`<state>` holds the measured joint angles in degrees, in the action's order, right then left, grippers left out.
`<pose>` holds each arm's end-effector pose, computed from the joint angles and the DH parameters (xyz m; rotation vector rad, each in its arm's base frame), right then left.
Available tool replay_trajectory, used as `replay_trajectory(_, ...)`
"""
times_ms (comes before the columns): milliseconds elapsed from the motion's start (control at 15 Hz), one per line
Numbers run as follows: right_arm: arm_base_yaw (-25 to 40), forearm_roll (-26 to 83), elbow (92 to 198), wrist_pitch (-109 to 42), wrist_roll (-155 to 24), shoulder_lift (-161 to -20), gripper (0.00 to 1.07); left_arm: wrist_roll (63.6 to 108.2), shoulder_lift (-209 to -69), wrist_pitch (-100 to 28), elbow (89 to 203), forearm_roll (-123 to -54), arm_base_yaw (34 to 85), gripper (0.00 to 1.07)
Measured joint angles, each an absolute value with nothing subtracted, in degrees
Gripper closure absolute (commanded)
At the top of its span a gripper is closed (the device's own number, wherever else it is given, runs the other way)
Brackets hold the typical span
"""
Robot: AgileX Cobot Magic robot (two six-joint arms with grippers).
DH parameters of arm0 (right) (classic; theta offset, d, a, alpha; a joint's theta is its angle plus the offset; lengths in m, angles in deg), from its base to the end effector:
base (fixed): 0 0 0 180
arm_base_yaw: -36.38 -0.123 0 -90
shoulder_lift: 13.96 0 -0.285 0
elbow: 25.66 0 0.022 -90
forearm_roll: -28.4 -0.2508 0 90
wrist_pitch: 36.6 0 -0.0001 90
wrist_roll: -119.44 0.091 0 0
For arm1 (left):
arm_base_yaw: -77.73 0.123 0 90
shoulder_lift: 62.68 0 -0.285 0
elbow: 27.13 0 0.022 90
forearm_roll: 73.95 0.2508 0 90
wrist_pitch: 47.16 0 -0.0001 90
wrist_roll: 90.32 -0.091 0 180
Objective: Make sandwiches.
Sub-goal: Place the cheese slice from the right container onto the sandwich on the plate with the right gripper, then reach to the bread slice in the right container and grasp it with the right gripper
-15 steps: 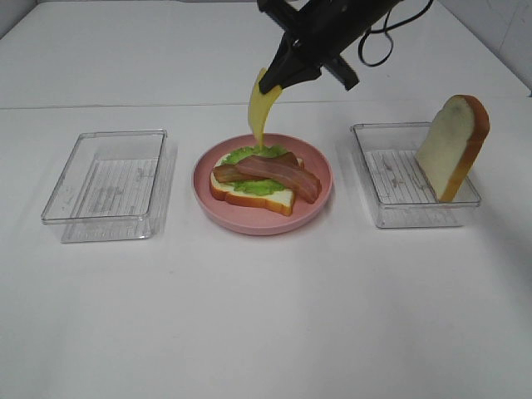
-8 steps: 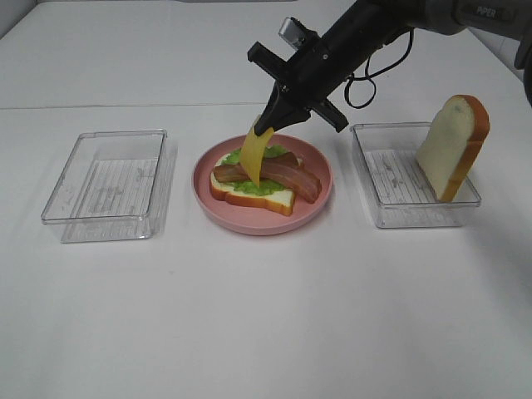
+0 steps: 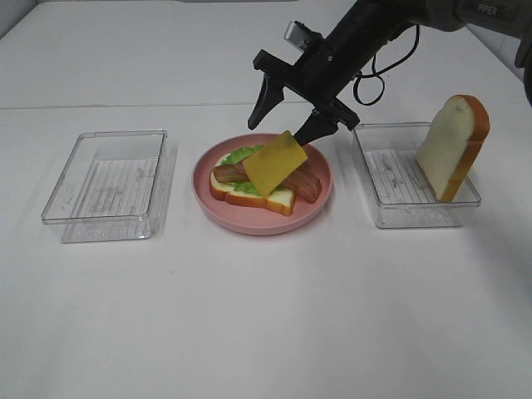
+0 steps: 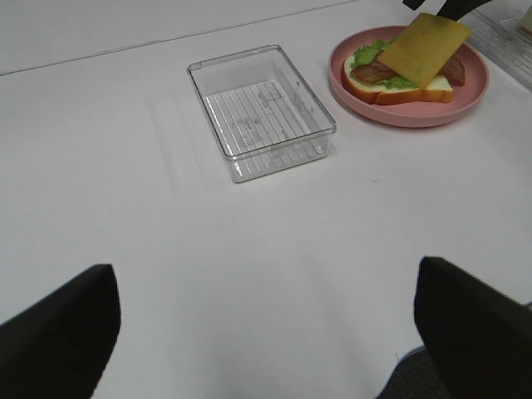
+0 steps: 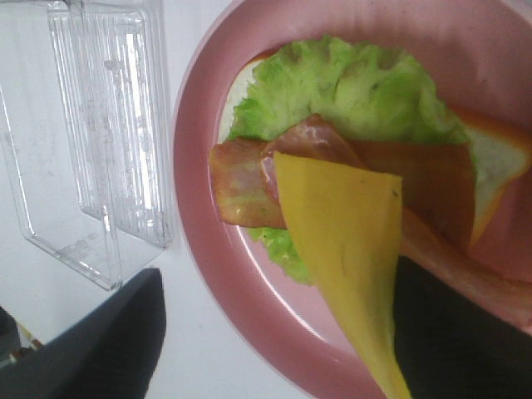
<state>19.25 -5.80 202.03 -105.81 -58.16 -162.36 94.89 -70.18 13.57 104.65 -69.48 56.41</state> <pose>0.4750 0.1965 0.1722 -0.1319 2.9340 0.9011 -0.0037 0.0081 0.2792 0.2812 2.0162 -0.1985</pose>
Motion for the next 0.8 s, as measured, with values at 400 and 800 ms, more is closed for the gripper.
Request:
replay_trajectory(400,19.3,10.5,206.3,-105.9,-57.2,-155.7,0.37,94.9,-70.2,13.6,104.6,-69.5,56.4,0.16)
replay_trajectory(800,24.2,26.1,206.4,-106.0,-55.1,-149.1,0.37,94.9,-70.2,13.6,104.6,-69.5,56.4,0.16)
